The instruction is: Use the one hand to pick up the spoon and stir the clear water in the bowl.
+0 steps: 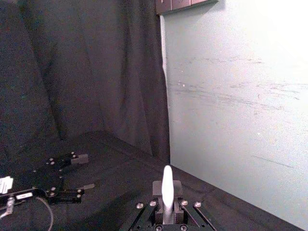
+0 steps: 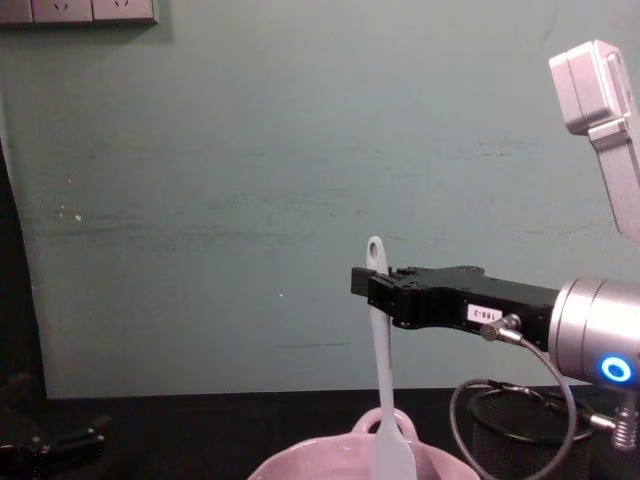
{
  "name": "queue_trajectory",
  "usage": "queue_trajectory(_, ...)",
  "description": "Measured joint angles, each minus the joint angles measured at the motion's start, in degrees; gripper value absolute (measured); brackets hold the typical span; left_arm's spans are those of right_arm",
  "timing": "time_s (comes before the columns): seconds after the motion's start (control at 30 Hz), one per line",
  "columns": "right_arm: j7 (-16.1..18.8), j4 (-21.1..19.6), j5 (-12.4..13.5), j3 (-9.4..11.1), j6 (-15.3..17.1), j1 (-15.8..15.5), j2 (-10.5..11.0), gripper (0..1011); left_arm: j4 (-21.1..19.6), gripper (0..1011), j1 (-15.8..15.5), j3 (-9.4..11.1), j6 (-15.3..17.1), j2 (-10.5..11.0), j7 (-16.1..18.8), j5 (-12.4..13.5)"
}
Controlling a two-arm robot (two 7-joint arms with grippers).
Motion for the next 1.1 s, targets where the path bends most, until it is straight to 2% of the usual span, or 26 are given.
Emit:
queue_trajectory(0.3,0.2,-1.7,0.7,-0.9,0.2,-1.7,0.3,121,0.0,1011,0.0,0.0,0.0,0.0,0.0,0.0)
queue_trajectory(0.53,1.0,-1.8,0.9,-2.4,0.3,-1.8,-0.5,121,0.0,1011,0.0,0.0,0.0,0.0,0.0,0.0)
queue_trajectory(0.87,1.8,1.4,0.8,-4.9,0.1,1.1,-3.3,121,0.0,1011,0.0,0.0,0.0,0.0,0.0,0.0)
queue_trajectory(1.1,1.8,5.2,0.6,-5.2,-0.7,3.6,-5.0,121,0.0,1011,0.0,0.0,0.0,0.0,0.0,0.0)
